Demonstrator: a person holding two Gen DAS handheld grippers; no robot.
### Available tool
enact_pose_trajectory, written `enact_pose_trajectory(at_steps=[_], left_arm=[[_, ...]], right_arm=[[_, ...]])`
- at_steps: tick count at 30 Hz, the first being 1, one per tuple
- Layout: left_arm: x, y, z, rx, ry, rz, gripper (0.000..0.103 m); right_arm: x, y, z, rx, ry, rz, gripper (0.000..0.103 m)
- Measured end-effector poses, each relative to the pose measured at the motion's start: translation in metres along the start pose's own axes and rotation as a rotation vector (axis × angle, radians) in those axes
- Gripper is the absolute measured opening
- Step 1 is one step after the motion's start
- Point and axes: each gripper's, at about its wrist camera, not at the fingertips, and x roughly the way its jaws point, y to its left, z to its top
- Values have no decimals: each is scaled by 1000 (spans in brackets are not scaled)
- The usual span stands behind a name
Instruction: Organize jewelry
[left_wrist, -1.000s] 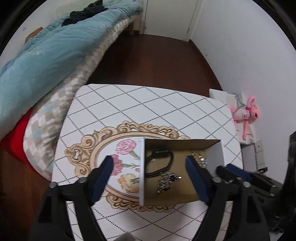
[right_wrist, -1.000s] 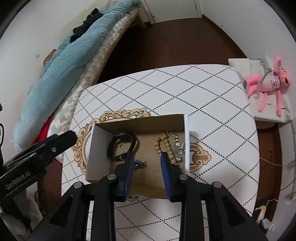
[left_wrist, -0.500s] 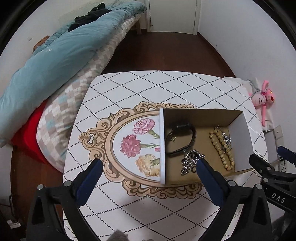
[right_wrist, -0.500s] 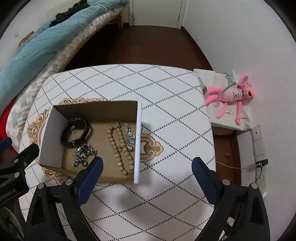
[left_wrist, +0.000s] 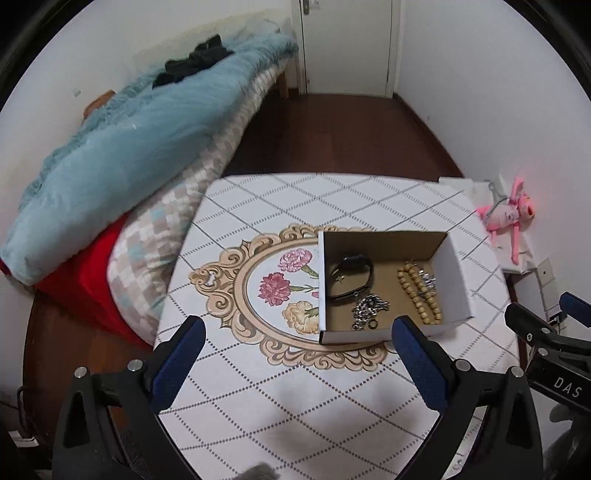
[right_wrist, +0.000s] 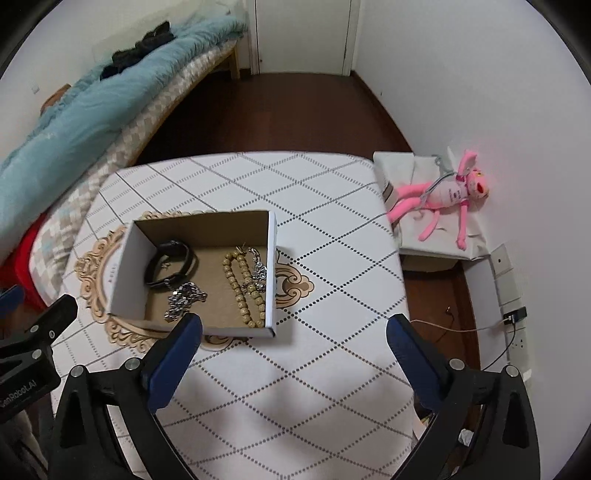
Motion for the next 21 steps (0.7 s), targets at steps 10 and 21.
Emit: enact_pose_trajectory(at_steps=[10, 21], left_arm=[[-88, 2, -17, -17, -125, -17, 103], [-144, 4, -30, -31, -200, -68, 103]], right_arm=[[-99, -3, -30, 6, -146, -8, 103], [-189, -5, -55, 17, -289, -31, 103]])
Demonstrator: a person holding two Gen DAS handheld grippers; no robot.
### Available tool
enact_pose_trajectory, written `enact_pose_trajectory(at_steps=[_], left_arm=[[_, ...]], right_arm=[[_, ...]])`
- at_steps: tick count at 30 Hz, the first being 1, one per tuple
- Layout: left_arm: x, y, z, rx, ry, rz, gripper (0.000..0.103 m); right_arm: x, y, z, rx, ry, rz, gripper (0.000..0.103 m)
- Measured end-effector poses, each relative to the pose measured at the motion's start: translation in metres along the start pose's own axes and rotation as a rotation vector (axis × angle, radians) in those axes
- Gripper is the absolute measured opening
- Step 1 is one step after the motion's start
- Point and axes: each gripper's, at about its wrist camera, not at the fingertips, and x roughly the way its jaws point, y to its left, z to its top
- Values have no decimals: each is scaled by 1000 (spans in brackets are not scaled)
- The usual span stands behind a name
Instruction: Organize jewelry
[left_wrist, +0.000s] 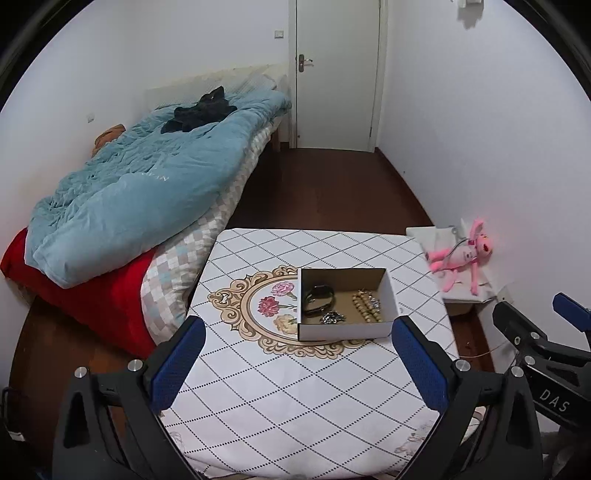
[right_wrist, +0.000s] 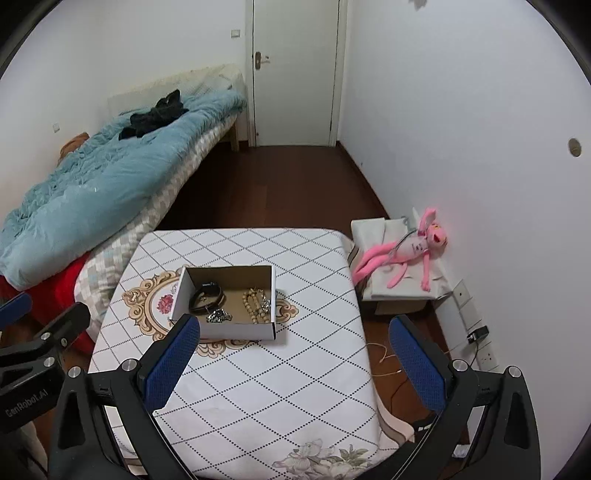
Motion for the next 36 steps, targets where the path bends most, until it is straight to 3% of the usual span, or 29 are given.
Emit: enact_pose_trajectory(at_steps=[6, 13, 36], left_arm=[[-13, 2, 1, -16, -8, -10, 103], [-5, 3, 6, -23, 20, -15, 103], [100, -7, 46, 8, 230, 34, 103]], right_arm=[[-23, -1, 1, 1, -27, 3, 103], [-23, -6, 5, 20, -17, 8, 103], [101, 10, 50, -23, 202, 4, 103]])
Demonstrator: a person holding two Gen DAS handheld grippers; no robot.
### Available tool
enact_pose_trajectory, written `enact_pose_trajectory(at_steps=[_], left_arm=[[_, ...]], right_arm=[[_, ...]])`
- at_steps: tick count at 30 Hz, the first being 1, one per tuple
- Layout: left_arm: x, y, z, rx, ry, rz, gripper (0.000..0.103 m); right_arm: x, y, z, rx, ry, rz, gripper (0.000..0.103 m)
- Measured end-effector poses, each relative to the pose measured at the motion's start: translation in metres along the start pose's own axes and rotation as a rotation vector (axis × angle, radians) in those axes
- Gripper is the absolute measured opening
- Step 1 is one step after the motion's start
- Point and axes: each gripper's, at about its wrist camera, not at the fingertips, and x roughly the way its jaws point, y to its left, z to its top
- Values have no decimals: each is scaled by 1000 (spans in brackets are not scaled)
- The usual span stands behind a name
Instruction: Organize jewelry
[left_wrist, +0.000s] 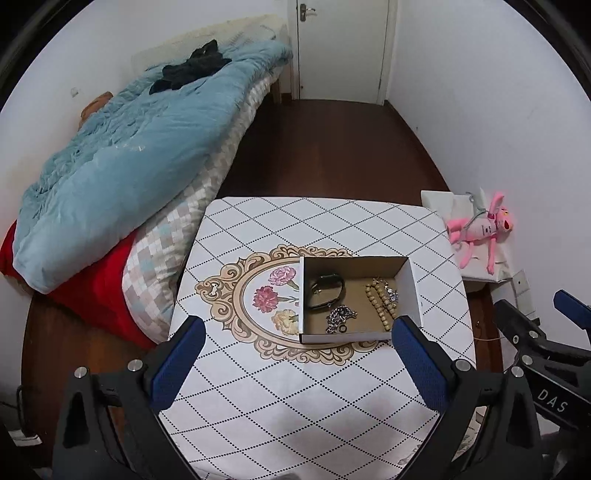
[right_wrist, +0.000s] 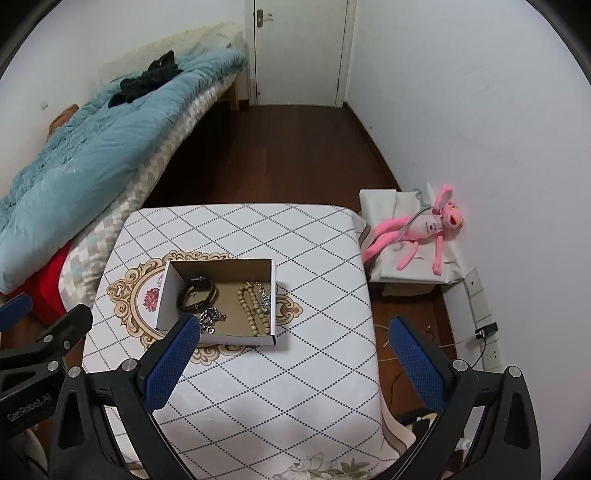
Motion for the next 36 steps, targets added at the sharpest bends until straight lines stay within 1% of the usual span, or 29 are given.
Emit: enact_pose_trajectory(at_steps=[7, 14, 36], left_arm=[[19, 0, 2, -2, 49, 2, 103], [29, 0, -2, -3, 76, 10, 103], [35, 2, -7, -5, 94, 32, 103]], right_arm=[[22, 2, 4, -10, 62, 7, 103], [32, -2, 1, -11, 91, 3, 103], [36, -1, -2, -32, 114, 4, 103]])
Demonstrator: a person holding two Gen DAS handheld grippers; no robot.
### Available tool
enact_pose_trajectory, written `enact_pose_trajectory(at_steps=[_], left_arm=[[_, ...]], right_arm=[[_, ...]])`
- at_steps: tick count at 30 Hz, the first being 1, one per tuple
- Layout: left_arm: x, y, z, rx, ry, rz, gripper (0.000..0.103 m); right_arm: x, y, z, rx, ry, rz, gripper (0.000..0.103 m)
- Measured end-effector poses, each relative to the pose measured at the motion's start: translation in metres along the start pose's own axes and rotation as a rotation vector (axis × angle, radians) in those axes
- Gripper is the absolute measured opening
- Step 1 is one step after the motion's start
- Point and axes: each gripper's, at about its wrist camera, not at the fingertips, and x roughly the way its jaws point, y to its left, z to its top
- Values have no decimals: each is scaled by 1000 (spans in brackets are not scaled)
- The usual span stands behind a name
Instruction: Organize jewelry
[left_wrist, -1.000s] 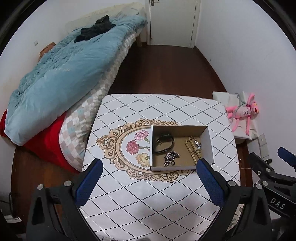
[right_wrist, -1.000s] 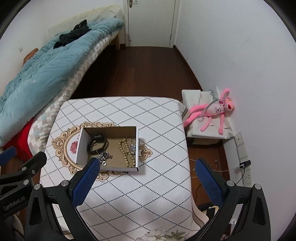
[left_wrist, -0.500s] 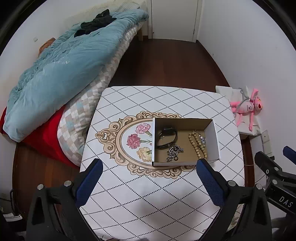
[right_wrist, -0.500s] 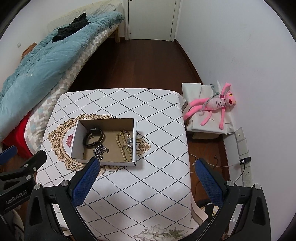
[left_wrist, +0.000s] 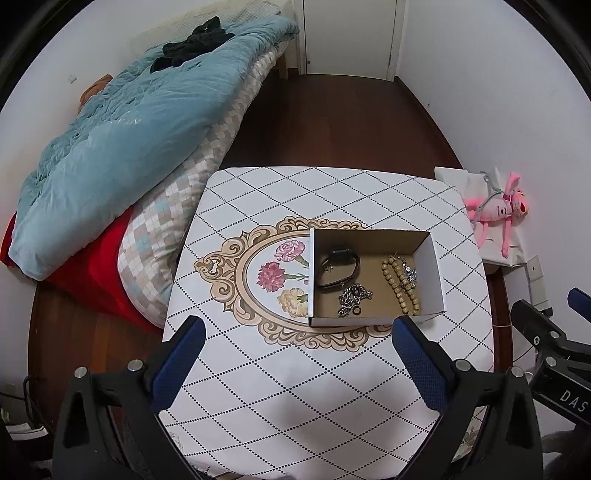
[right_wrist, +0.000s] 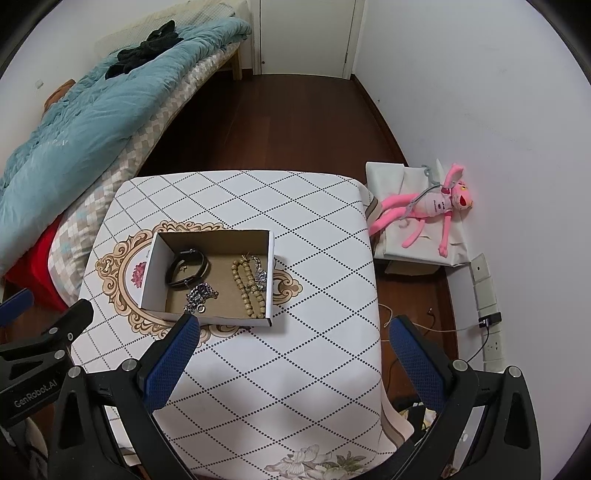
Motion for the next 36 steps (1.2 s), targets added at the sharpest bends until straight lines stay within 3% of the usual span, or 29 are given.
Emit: enact_pose_trajectory(at_steps=[36], left_arm=[[-5, 5, -2, -14, -2, 1, 103]], right_arm=[[3, 4, -2, -14, 16, 6, 103]])
